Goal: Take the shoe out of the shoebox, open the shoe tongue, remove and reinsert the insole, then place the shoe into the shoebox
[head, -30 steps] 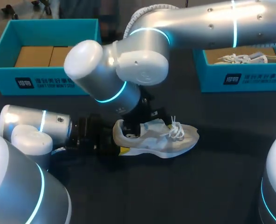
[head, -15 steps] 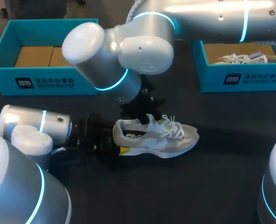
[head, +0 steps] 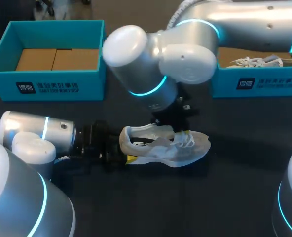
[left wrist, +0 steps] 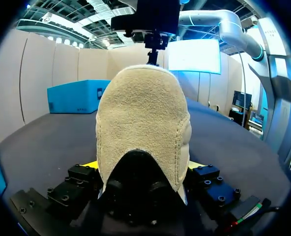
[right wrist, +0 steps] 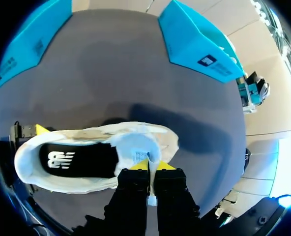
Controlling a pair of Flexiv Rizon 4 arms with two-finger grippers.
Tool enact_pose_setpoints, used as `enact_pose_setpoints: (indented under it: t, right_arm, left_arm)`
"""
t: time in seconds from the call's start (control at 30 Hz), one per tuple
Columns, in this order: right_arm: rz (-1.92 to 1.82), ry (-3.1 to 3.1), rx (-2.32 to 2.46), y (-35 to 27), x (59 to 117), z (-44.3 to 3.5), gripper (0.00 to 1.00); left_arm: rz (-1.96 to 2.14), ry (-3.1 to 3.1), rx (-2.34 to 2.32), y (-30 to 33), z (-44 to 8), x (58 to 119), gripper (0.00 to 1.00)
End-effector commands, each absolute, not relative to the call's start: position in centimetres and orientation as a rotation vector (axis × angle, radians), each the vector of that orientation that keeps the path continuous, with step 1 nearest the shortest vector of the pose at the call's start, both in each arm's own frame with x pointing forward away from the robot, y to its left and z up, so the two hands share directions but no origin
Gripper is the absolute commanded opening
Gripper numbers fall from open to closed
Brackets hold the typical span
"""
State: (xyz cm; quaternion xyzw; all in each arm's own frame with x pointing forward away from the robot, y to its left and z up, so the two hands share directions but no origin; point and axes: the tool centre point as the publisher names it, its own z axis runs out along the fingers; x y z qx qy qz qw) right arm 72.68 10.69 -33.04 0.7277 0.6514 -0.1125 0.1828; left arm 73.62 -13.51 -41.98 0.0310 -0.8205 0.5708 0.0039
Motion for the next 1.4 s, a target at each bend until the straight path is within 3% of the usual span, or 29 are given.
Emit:
enact_pose_setpoints:
  t: [0.03,0.63,0.67,0.7,0.73,0.8,0.83,0.87,1.4]
  right_arm:
    - [-0.152,1.609,2.303,8.6,72.2,-33.7,0.0]
    - [-0.199,1.681,2.322,3.8,72.6,-38.1,0.0]
    - [-0.205,1.691,2.323,3.8,72.7,-38.4,0.07]
    - [-0.217,1.7,2.321,3.8,72.8,-38.6,0.26]
    - [-0.235,1.696,2.318,3.8,72.8,-38.8,0.36]
    - [-0.226,1.693,2.332,3.7,72.9,-39.1,0.47]
    - [-0.237,1.681,2.34,3.7,72.9,-39.2,0.86]
    - [-0.239,1.676,2.341,3.6,73.0,-39.2,1.0]
    - [-0.082,1.694,2.2,5.7,74.9,-33.3,1.0]
  left_arm:
    - [1.785,-2.573,0.098,-13.5,-42.0,73.6,0.0]
    - [1.785,-2.573,0.098,-13.5,-42.0,73.6,0.0]
    - [1.785,-2.573,0.098,-13.5,-42.0,73.6,0.0]
    - [1.785,-2.573,0.098,-13.5,-42.0,73.6,0.0]
    - [1.785,-2.573,0.098,-13.5,-42.0,73.6,0.0]
    - [1.785,-2.573,0.098,-13.5,-42.0,73.6,0.0]
    - [1.785,-2.573,0.098,-13.5,-42.0,73.6,0.0]
    - [1.785,-2.573,0.098,-13.5,-42.0,73.6,0.0]
    - [1.785,-2.573,0.098,-13.5,-42.0,73.6,0.0]
